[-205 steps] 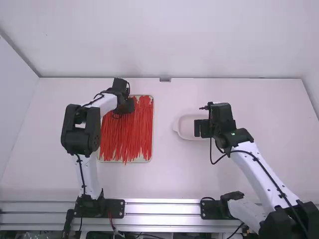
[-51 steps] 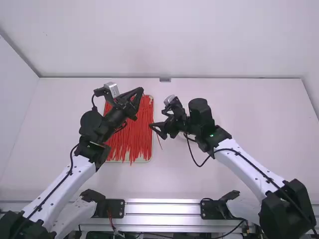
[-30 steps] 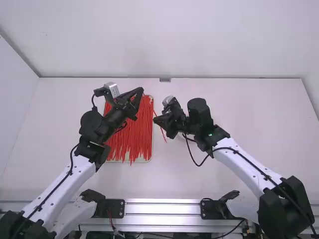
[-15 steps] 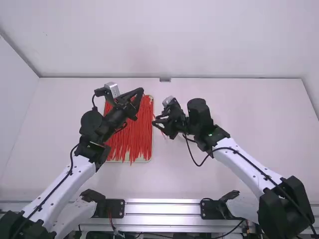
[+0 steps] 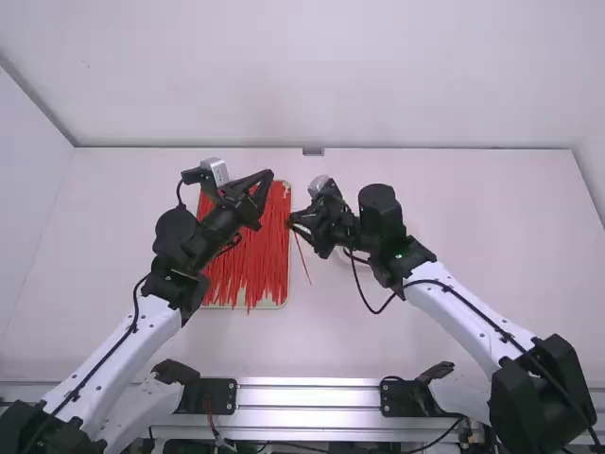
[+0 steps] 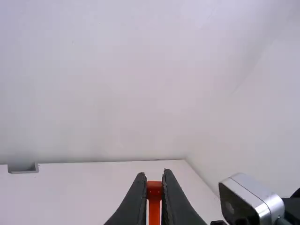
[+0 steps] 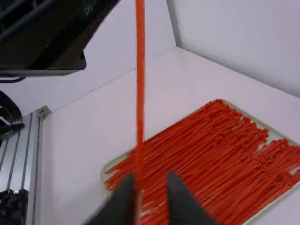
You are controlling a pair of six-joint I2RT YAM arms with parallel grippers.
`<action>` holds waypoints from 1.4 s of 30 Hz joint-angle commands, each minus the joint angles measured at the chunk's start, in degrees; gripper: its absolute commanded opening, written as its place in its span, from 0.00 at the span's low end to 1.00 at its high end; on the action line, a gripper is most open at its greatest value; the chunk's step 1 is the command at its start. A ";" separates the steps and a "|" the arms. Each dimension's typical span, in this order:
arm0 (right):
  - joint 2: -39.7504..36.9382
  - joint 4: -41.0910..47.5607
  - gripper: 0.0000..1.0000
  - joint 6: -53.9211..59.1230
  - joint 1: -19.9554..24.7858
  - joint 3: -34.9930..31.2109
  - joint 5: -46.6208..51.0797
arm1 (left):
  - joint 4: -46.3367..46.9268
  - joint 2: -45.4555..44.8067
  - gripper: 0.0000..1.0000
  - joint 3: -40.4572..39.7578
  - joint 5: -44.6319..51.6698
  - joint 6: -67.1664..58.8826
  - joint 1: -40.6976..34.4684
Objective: Fasten the cable tie
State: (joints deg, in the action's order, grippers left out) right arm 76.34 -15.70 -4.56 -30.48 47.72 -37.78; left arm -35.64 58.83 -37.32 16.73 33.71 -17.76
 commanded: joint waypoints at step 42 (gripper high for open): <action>0.09 -0.48 0.00 3.50 20.48 1.70 -34.40 | -6.56 0.22 0.89 0.22 30.62 -10.67 5.55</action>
State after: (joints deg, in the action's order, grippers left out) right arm 76.34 -15.73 -1.41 -10.07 47.72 -70.46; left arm -41.08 58.87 -37.32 42.09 23.92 -13.02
